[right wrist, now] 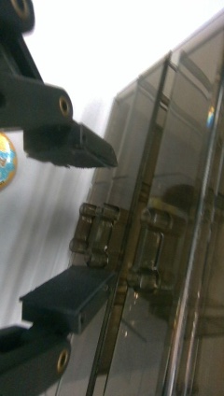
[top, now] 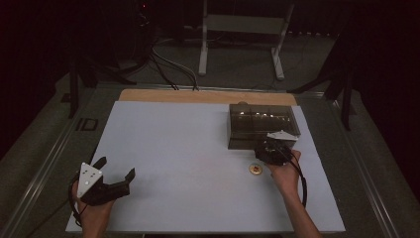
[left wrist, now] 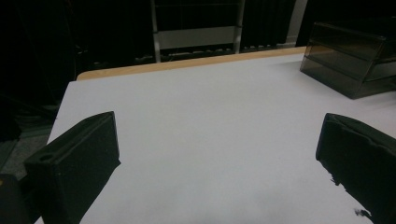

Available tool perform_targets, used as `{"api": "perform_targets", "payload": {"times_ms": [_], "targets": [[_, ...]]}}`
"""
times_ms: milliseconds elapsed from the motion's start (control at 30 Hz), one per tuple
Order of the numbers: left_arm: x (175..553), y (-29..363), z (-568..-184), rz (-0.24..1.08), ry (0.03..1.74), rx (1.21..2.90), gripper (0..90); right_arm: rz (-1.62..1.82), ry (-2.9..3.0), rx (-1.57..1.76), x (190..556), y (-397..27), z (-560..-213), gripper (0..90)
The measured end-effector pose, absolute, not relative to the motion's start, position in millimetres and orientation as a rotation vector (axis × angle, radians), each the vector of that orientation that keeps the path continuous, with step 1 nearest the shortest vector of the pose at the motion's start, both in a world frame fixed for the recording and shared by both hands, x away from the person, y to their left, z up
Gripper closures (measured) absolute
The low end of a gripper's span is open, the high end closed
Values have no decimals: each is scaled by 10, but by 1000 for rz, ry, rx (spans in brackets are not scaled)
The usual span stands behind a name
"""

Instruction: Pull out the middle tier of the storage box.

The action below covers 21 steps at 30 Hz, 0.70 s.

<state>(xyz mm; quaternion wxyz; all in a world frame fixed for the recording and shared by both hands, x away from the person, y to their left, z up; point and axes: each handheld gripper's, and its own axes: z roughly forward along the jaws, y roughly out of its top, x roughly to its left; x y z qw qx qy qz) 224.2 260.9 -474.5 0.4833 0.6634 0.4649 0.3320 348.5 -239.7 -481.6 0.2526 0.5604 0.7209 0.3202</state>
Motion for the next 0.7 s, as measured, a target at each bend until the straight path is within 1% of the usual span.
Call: {"api": "perform_targets", "payload": {"times_ms": [67,167,367,700], "targets": [[2242,2609,-4745,809,1133,1617,9,869,1944,1537,3483,-2391,-4817,440],[2244,2598,-4745,809,1130,1619,9,857,1876,1587,3471,-2365,-4828,495],[2242,2610,-4744,808,1132,1617,9,812,1798,1629,3470,-2277,-4866,516],[2243,2602,-4744,809,1129,1618,9,808,1748,1685,3507,-2263,-4921,557]]}}
